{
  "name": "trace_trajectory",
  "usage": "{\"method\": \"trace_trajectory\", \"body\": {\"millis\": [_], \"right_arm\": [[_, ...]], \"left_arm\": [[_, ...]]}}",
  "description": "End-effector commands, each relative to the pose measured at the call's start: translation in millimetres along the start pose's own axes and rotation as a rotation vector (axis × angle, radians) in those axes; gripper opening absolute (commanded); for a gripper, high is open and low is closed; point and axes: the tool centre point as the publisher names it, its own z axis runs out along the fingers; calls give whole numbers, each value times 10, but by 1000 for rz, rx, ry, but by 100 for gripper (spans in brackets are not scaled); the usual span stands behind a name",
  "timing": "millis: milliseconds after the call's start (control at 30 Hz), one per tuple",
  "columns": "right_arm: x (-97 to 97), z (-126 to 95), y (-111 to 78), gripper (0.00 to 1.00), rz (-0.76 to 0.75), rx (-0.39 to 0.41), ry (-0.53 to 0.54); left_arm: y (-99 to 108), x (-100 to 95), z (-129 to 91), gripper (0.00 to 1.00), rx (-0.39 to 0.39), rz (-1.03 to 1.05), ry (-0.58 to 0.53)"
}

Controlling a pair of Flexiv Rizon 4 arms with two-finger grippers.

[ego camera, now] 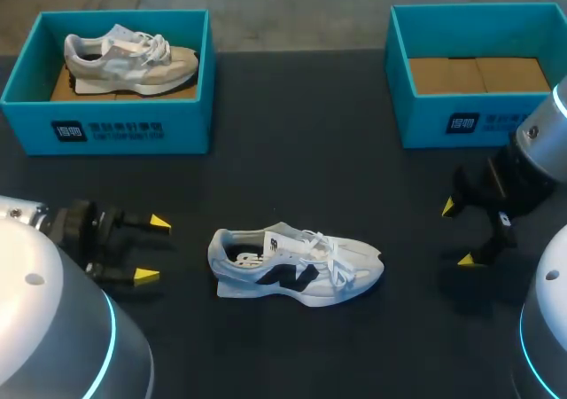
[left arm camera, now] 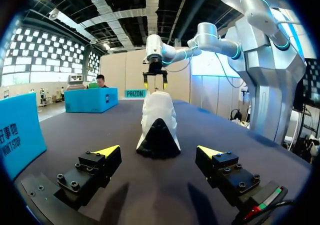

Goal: Take the shoe out of the shoebox, open the shoe tongue, remove and reinsert the insole, then place the shoe into the shoebox

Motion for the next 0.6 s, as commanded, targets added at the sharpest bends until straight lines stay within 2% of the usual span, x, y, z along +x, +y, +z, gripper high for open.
{"method": "trace_trajectory", "body": {"millis": [33, 300, 600], "right_arm": [[7, 9, 5, 100, 1, 3, -1], [7, 9, 5, 100, 1, 3, -1], [7, 9, 5, 100, 1, 3, -1]], "left_arm": [[50, -20, 154, 100, 4, -8, -6], [61, 35, 420, 100, -14, -4, -3], [33, 45, 590, 100, 25, -21, 2]]}}
